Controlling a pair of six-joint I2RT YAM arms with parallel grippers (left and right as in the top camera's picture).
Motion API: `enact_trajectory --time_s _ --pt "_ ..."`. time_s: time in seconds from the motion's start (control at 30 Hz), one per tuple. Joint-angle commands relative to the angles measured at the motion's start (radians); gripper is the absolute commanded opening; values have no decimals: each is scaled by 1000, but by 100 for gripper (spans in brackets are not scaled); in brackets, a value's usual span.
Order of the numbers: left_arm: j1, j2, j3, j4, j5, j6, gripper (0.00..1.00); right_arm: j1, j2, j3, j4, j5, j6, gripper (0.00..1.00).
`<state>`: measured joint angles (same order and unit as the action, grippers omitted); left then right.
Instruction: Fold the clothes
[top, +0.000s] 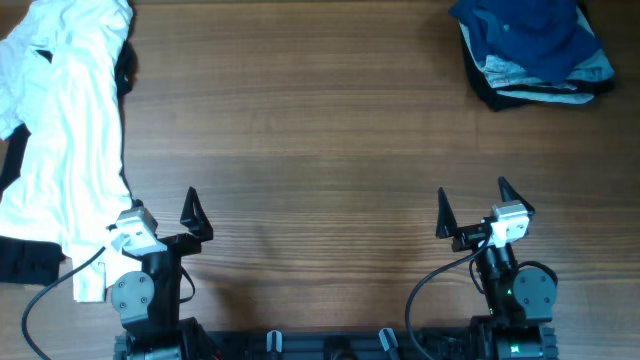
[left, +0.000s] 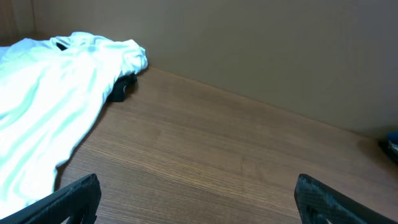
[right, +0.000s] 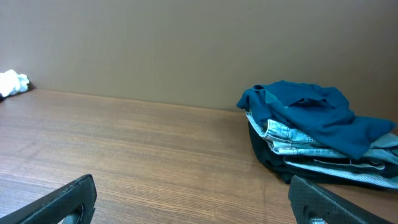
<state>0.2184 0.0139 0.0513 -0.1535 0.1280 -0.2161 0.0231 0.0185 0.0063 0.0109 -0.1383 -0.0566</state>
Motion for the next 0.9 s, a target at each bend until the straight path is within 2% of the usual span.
enact_trajectory --time_s 0.0,0.37,0.4,0.53,0.6,0.63,0.73,0.77,0.87 --pt "3 -7 -8 3 -3 -2 100 -4 0 -1 2 -19 6 100" --pt "3 -7 -8 3 -2 -2 100 -4 0 -1 -5 37 6 100" --pt "4 -7 -8 71 -78 28 100 -4 -1 -1 -2 32 9 100" --pt "3 -7 -8 71 -86 28 100 -4 5 0 66 6 16 100" --pt "3 -6 -8 149 -30 29 100 -4 38 14 92 -1 40 100" --pt "3 2 -2 199 -13 29 100 -4 89 43 117 -33 42 100" --pt "3 100 53 178 -17 30 100 -4 327 171 225 -48 37 100" --pt "3 200 106 161 -16 29 100 -4 493 283 245 -79 30 100" --pt "2 439 299 89 -13 30 100 -4 791 520 239 -165 32 100"
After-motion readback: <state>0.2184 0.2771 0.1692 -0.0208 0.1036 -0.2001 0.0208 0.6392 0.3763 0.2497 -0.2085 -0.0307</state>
